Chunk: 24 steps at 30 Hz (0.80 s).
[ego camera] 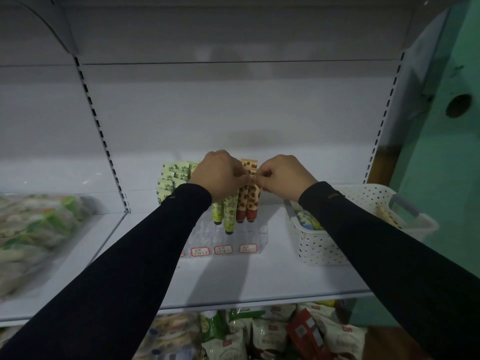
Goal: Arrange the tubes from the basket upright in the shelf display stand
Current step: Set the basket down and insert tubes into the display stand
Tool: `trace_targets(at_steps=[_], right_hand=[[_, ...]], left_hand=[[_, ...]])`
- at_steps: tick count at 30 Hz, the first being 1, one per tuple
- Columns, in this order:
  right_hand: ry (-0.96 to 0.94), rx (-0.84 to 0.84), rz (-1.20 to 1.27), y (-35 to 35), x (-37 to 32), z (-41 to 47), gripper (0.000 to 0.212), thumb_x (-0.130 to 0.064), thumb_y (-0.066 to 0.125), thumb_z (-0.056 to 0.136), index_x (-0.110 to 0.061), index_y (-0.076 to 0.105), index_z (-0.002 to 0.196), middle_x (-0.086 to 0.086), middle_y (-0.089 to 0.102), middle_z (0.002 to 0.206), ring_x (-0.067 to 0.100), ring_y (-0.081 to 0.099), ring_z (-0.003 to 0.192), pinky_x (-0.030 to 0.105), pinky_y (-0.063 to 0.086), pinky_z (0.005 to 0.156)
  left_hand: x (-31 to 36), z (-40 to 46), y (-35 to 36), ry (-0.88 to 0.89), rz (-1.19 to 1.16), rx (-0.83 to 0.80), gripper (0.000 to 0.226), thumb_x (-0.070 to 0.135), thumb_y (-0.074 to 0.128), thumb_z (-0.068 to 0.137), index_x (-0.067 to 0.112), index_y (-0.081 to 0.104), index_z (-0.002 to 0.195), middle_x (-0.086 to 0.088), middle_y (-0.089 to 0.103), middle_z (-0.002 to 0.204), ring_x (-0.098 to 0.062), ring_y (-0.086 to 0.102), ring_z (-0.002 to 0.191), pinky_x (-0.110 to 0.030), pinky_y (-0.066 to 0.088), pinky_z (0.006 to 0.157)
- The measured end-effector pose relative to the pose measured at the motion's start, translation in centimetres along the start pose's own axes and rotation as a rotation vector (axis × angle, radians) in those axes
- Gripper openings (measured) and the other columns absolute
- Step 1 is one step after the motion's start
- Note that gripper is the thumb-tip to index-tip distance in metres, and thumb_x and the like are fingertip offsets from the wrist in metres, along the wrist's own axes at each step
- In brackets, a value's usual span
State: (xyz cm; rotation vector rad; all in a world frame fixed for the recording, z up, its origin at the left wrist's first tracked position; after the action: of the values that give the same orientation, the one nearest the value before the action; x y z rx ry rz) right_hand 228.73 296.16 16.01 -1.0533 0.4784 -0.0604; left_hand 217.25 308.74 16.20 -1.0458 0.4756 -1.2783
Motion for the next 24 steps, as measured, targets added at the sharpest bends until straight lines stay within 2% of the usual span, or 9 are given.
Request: trace_targets(at_steps=[4, 12, 16, 18, 21, 24], right_hand=[[0.011, -0.032, -0.001, -0.2, -0.2, 0.3, 0.024, -0.027, 0.064, 0.091, -0.012, 0.072, 0.075, -0.013, 0.055, 0.062, 0.0, 0.049, 0.057, 0.012, 0.033, 0.052], [0.0, -0.06, -0.031, 0.0, -0.7, 0.8, 0.025, -0.026, 0.064, 0.091, -0.011, 0.071, 0.071, -0.009, 0.056, 0.062, 0.003, 0.048, 0.058, 0.02, 0.037, 0.055], [0.012, -0.033, 0.002, 0.4, -0.4, 0.7, 0.026, -0.026, 0.065, 0.09, -0.013, 0.068, 0.067, -0.01, 0.055, 0.06, 0.002, 0.048, 0.057, 0.015, 0.034, 0.053], [0.02, -0.032, 0.018, 0.5, -0.4, 0.7, 0.03, -0.027, 0.065, 0.09, -0.016, 0.064, 0.062, -0.01, 0.054, 0.058, 0.002, 0.048, 0.055, 0.017, 0.032, 0.052], [0.037, -0.033, 0.054, 0.5, -0.5, 0.4, 0.033, -0.032, 0.066, 0.091, -0.017, 0.066, 0.062, -0.009, 0.057, 0.057, 0.001, 0.049, 0.053, 0.014, 0.032, 0.051], [0.072, -0.019, 0.141, 0.6, -0.4, -0.2, 0.03, -0.028, 0.064, 0.092, -0.014, 0.069, 0.066, -0.003, 0.063, 0.062, 0.005, 0.054, 0.055, 0.018, 0.039, 0.055]], left_hand=[[0.3, -0.1, -0.1, -0.011, 0.001, -0.018, 0.03, 0.043, 0.064, 0.091, 0.018, 0.076, 0.079, 0.005, 0.047, 0.062, -0.006, 0.039, 0.056, -0.021, 0.026, 0.05], [0.2, -0.3, -0.2, -0.041, 0.012, -0.009, 0.034, 0.034, 0.063, 0.09, 0.011, 0.069, 0.066, -0.002, 0.051, 0.064, -0.009, 0.043, 0.058, -0.024, 0.029, 0.05], [0.3, -0.4, -0.1, -0.039, 0.033, -0.026, 0.036, 0.034, 0.062, 0.091, 0.01, 0.069, 0.066, -0.004, 0.053, 0.066, -0.016, 0.047, 0.063, -0.026, 0.03, 0.052], [0.3, -0.4, -0.1, -0.041, 0.035, -0.034, 0.036, 0.035, 0.061, 0.091, 0.013, 0.066, 0.063, -0.003, 0.051, 0.067, -0.016, 0.045, 0.066, -0.027, 0.03, 0.054], [0.5, -0.4, -0.2, -0.05, 0.02, -0.051, 0.044, 0.034, 0.061, 0.092, 0.023, 0.051, 0.051, 0.0, 0.044, 0.061, -0.013, 0.035, 0.059, -0.027, 0.027, 0.052], [0.6, -0.6, -0.5, -0.044, -0.001, -0.038, 0.048, 0.035, 0.063, 0.091, 0.028, 0.045, 0.048, 0.005, 0.042, 0.054, -0.008, 0.033, 0.055, -0.026, 0.026, 0.05]])
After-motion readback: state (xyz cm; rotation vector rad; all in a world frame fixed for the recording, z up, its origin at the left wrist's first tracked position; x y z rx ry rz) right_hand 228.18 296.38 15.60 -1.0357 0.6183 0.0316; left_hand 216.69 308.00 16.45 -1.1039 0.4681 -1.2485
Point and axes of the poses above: each hand's wrist, its own z-axis towards the middle knuckle, its own y-axis out of the palm, x = y × z, the point moved 1 cm from there along z, towards the middle knuckle
